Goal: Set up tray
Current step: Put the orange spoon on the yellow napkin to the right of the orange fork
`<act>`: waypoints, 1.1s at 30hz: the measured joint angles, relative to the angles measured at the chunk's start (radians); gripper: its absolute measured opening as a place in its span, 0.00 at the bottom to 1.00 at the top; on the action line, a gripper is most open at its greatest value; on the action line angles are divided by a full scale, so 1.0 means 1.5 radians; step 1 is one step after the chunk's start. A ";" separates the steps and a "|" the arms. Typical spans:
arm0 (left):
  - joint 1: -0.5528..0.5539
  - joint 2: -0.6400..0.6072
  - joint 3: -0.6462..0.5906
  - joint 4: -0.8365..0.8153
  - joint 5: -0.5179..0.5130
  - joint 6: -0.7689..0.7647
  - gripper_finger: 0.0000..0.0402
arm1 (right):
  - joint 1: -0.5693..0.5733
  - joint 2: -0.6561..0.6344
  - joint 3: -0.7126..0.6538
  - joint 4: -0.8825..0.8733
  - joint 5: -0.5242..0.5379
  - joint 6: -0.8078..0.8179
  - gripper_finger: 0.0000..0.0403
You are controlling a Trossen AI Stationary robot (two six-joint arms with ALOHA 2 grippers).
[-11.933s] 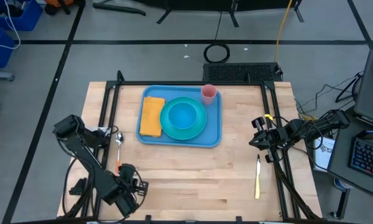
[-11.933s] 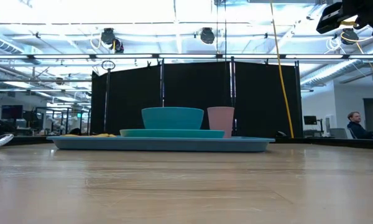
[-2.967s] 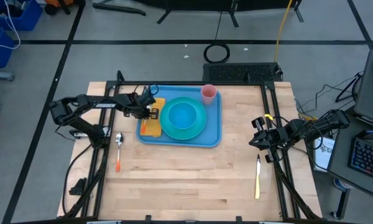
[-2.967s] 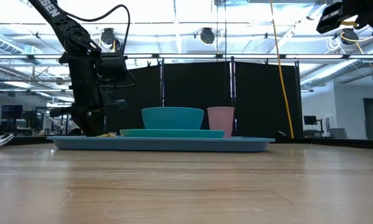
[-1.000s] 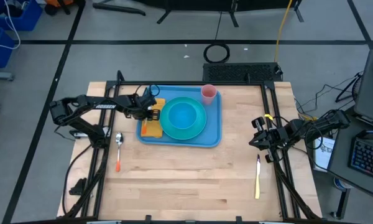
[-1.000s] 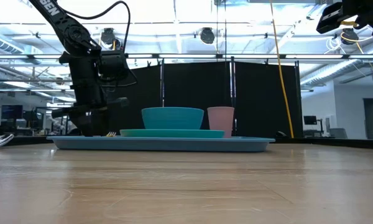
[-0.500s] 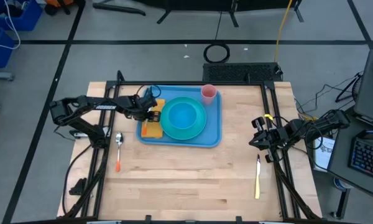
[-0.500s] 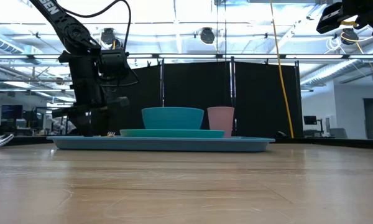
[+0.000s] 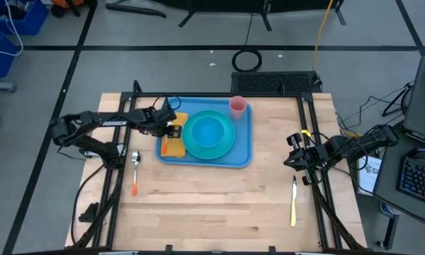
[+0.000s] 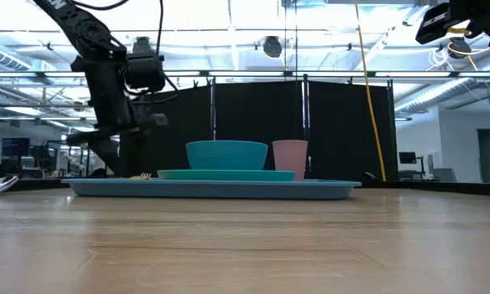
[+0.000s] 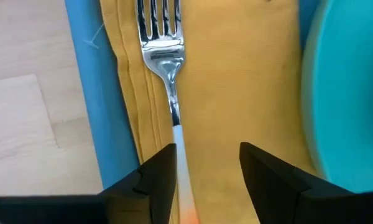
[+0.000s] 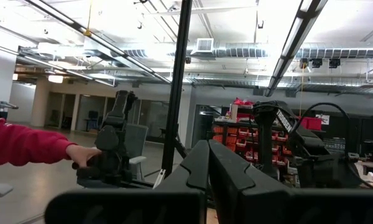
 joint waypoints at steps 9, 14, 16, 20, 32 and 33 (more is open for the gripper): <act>-0.019 -0.041 0.000 -0.081 0.006 -0.018 0.45 | 0.000 0.000 0.000 0.000 0.000 0.000 0.01; -0.048 -0.051 0.000 -0.117 0.000 -0.033 0.45 | 0.000 0.000 0.000 0.000 0.000 0.000 0.01; -0.061 -0.058 0.000 -0.123 -0.001 -0.039 0.45 | 0.000 0.000 0.000 0.000 0.000 0.000 0.01; -0.083 -0.069 0.000 -0.125 -0.001 -0.050 0.45 | 0.000 0.000 0.000 0.000 0.000 0.000 0.01; -0.165 -0.133 0.002 -0.197 -0.040 -0.119 0.45 | 0.000 0.000 0.000 -0.001 0.000 0.000 0.01; -0.178 -0.136 0.002 -0.207 -0.042 -0.131 0.45 | 0.000 0.000 0.000 -0.001 0.000 0.000 0.01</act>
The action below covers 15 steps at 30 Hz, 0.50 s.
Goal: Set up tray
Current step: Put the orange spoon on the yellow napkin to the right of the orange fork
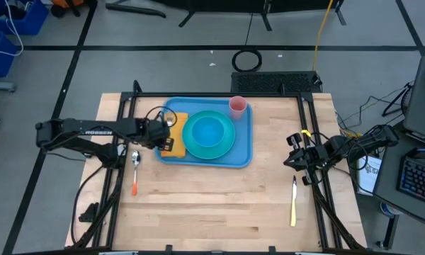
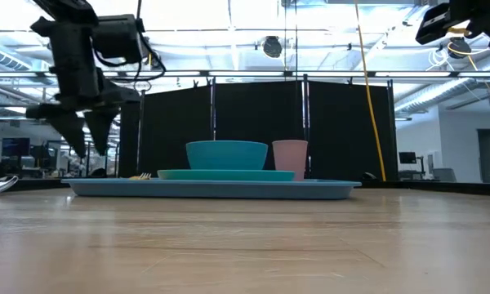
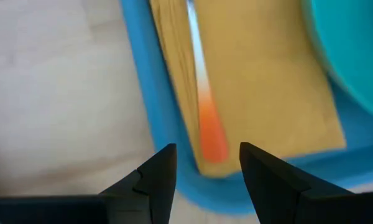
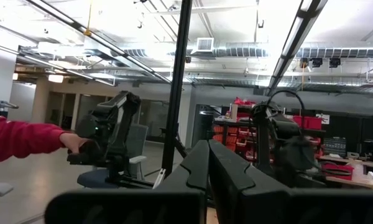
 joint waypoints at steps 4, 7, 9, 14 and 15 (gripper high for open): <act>-0.057 -0.005 0.000 -0.025 -0.016 -0.051 0.45 | 0.000 0.000 0.000 -0.002 0.000 0.000 0.01; -0.097 -0.005 0.000 -0.026 -0.023 -0.087 0.45 | 0.000 0.000 0.000 -0.004 0.000 0.000 0.01; -0.124 -0.005 0.000 -0.032 -0.031 -0.120 0.45 | 0.000 0.000 0.000 -0.004 0.000 0.000 0.01; -0.186 -0.005 0.000 -0.099 -0.046 -0.196 0.45 | 0.000 0.000 0.000 -0.004 0.000 0.000 0.01; -0.198 -0.005 0.000 -0.116 -0.049 -0.214 0.45 | 0.000 0.000 0.000 -0.004 0.000 0.000 0.01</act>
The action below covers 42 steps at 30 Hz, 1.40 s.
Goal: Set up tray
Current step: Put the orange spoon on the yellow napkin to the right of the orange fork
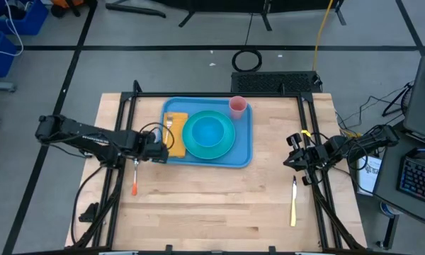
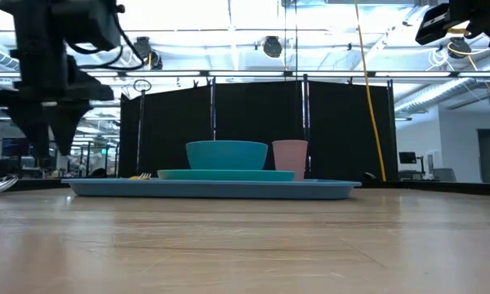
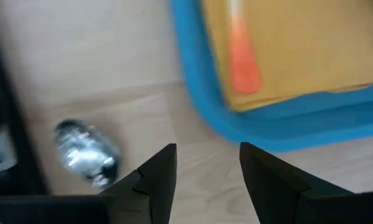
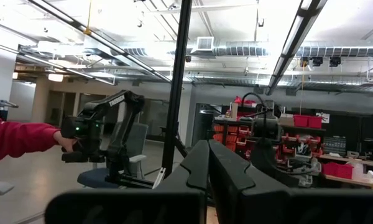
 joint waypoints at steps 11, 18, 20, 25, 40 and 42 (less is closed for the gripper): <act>-0.134 0.000 0.000 -0.042 -0.010 -0.137 0.45 | 0.000 0.000 0.000 0.000 0.000 0.000 0.01; -0.222 0.000 0.000 -0.052 -0.015 -0.229 0.45 | 0.000 0.000 0.000 0.000 0.000 0.000 0.01; -0.245 0.000 -0.004 -0.056 -0.015 -0.261 0.45 | 0.000 0.000 0.000 0.000 0.000 0.000 0.01; -0.306 0.000 -0.021 -0.065 -0.014 -0.342 0.45 | 0.000 0.000 0.000 0.000 0.000 0.000 0.01; -0.457 0.000 -0.039 -0.078 0.003 -0.557 0.45 | 0.000 0.000 0.000 0.000 0.000 0.000 0.01; -0.472 0.000 -0.039 -0.086 0.012 -0.587 0.45 | 0.000 0.000 0.000 0.000 0.000 0.000 0.01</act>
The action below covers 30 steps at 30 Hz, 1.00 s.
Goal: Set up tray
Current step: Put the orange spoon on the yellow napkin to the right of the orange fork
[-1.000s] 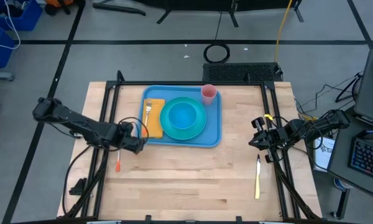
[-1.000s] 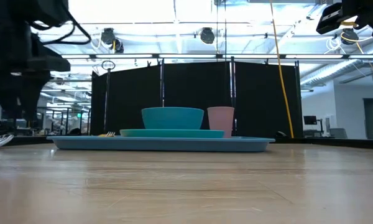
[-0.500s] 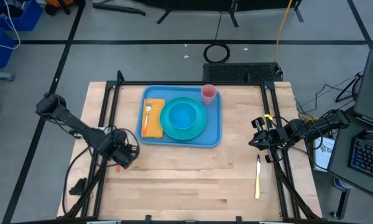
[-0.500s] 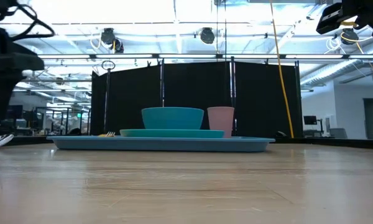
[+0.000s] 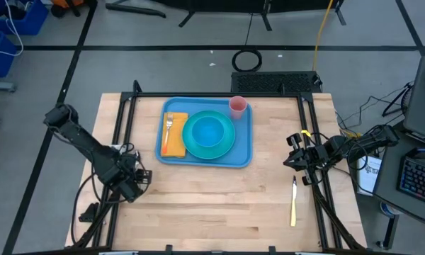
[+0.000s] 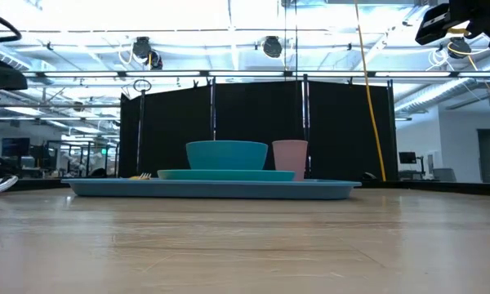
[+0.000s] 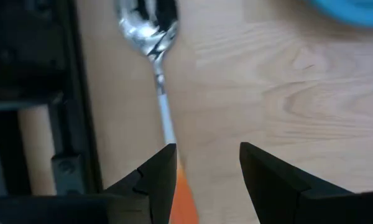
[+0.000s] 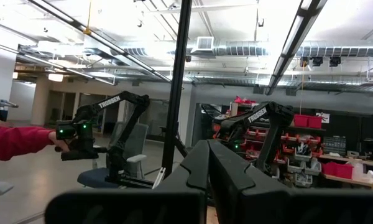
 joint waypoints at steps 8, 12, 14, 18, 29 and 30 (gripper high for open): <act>-0.059 0.000 -0.034 0.004 0.034 -0.097 0.45 | 0.000 0.000 0.000 0.000 0.000 0.000 0.01; -0.064 0.000 -0.062 0.039 0.035 -0.099 0.45 | 0.000 0.000 0.000 0.000 0.000 0.000 0.01; -0.064 0.000 -0.071 0.050 0.024 -0.098 0.45 | 0.000 0.000 0.000 0.000 0.000 0.000 0.01; -0.063 0.000 -0.073 0.051 0.015 -0.102 0.45 | 0.000 0.000 0.000 0.000 0.000 0.000 0.01; -0.023 0.000 -0.067 0.067 -0.082 -0.075 0.45 | 0.000 0.000 0.000 0.000 0.000 0.000 0.01; -0.018 0.000 -0.073 0.065 -0.067 -0.076 0.45 | 0.000 0.000 0.000 0.001 0.000 0.000 0.01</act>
